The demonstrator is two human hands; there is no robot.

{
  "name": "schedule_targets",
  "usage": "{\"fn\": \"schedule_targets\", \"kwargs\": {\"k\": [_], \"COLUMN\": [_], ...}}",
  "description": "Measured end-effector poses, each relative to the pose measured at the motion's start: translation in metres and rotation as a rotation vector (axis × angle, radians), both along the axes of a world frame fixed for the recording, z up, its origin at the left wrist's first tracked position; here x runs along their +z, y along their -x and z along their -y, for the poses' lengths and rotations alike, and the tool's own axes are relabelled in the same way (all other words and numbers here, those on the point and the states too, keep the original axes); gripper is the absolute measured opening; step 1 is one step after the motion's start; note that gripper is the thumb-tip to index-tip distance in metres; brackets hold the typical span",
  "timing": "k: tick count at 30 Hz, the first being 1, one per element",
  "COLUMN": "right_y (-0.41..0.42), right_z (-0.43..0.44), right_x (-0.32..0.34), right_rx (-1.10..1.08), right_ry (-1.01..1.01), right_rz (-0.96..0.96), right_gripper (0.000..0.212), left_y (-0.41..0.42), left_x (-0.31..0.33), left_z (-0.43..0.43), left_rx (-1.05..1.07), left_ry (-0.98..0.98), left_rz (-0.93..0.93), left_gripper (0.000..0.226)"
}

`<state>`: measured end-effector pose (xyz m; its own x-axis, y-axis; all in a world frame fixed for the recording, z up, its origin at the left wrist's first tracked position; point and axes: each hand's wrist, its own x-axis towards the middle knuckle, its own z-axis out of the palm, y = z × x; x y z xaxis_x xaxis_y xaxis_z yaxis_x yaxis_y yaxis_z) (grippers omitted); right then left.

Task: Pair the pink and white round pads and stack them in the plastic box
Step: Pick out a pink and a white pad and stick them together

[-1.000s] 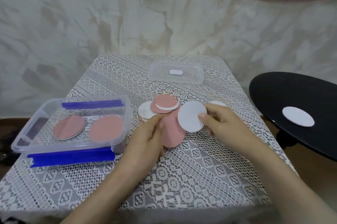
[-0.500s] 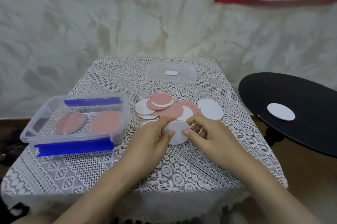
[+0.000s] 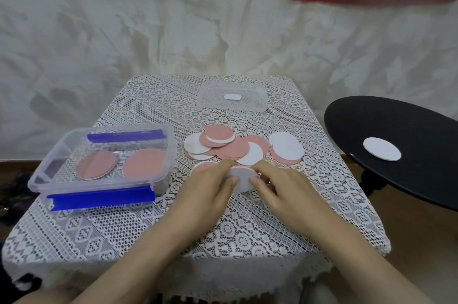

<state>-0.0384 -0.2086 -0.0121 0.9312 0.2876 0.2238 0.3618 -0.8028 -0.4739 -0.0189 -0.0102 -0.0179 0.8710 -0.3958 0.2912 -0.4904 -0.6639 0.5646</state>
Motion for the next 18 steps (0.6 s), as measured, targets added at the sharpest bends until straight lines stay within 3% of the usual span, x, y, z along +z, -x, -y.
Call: {"fn": "schedule_targets", "kwargs": {"k": [10, 15, 18], "right_y": [0.003, 0.003, 0.002], "right_z": [-0.001, -0.003, -0.008], "right_x": [0.001, 0.004, 0.006], "right_rx": [-0.015, -0.017, 0.012], "right_ry": [0.019, -0.029, -0.072], "right_rz": [-0.009, 0.015, -0.037], "right_gripper": [0.017, 0.019, 0.019], "left_y": [-0.002, 0.001, 0.005], "left_x": [-0.002, 0.002, 0.003], "left_z": [0.001, -0.004, -0.01], "left_rx": [-0.021, -0.031, -0.006], "left_ry": [-0.012, 0.049, 0.061], "left_rz": [-0.007, -0.035, -0.053], "left_gripper": [0.028, 0.011, 0.012]}}
